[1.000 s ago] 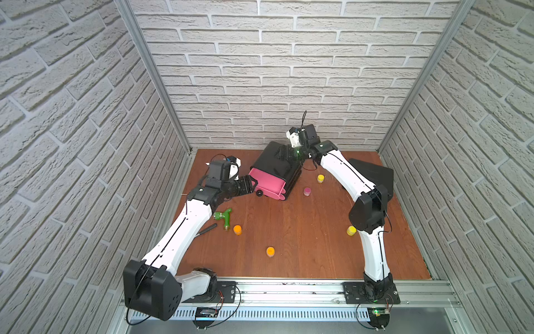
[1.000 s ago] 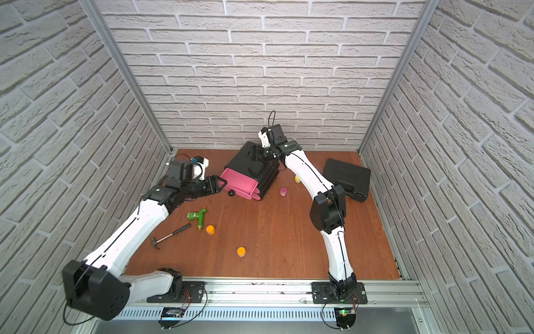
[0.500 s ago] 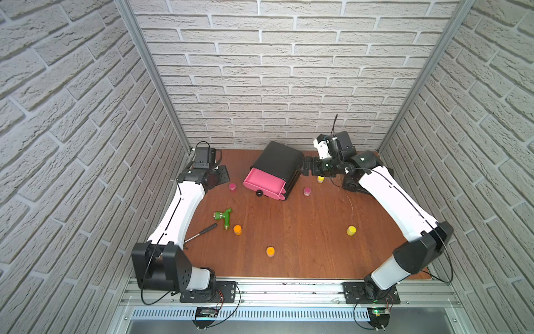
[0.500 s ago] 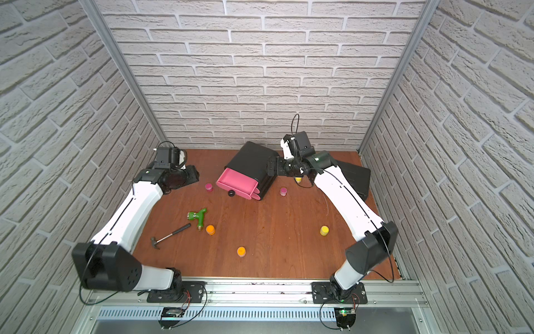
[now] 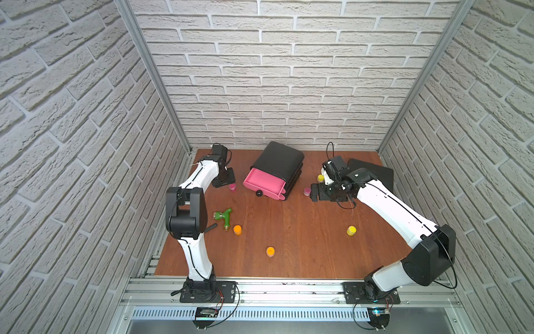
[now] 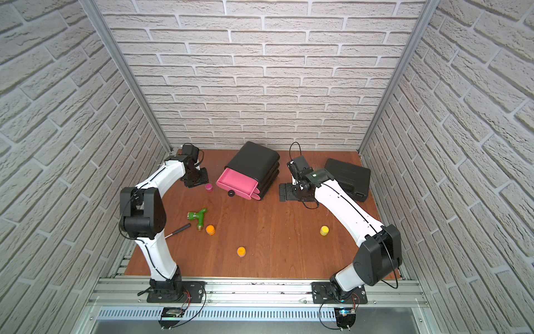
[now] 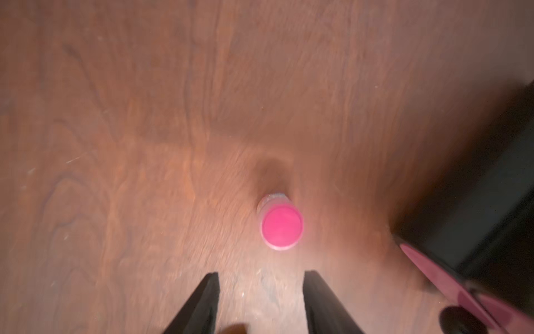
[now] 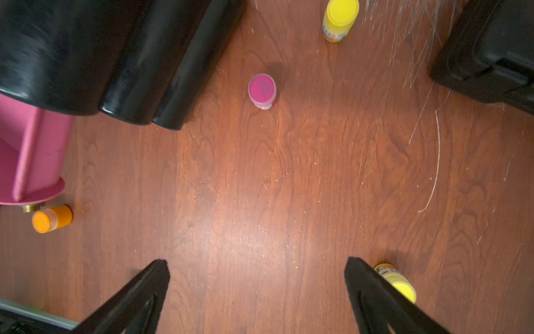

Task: Put the paint cans in the drawer according to color
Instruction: Pick up the paint can at the center of the board.

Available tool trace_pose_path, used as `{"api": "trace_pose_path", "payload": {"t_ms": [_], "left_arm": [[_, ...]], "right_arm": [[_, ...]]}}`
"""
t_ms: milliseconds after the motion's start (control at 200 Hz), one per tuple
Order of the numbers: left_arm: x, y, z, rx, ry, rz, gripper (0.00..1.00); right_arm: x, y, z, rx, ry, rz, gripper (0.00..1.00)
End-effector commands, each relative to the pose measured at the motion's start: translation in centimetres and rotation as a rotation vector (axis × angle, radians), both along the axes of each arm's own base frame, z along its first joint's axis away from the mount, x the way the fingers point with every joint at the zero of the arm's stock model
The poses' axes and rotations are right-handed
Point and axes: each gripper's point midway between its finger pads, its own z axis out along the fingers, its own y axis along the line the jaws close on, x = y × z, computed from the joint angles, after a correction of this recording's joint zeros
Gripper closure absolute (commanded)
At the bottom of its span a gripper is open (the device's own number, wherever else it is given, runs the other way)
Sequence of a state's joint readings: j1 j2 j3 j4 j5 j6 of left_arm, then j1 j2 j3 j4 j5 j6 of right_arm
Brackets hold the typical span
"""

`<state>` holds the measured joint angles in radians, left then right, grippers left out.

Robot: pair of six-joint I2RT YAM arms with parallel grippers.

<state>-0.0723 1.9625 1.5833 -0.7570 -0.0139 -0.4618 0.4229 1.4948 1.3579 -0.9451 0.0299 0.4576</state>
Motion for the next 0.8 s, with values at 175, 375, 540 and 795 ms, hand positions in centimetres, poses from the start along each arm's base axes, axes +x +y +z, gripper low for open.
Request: {"api": "trace_pose_path", "payload": {"t_ms": [175, 375, 540, 795], "left_arm": [[2.2, -1.0, -1.3, -0.070, -0.003, 0.011, 0.54], [2.0, -1.2, -2.3, -0.074, 0.022, 0.014, 0.50], [1.5, -1.6, -3.5, -0.085, 0.042, 0.008, 0.53], [1.4, -1.7, -4.7, -0.083, 0.061, 0.007, 0.52]], "right_arm": [[0.0, 0.0, 2.3, 0.033, -0.094, -0.003, 0.00], [0.3, -0.2, 3.1, 0.012, -0.120, 0.013, 0.00], [0.2, -0.4, 3.1, 0.005, -0.119, 0.012, 0.00], [-0.1, -0.7, 3.5, 0.003, -0.129, 0.009, 0.00]]}}
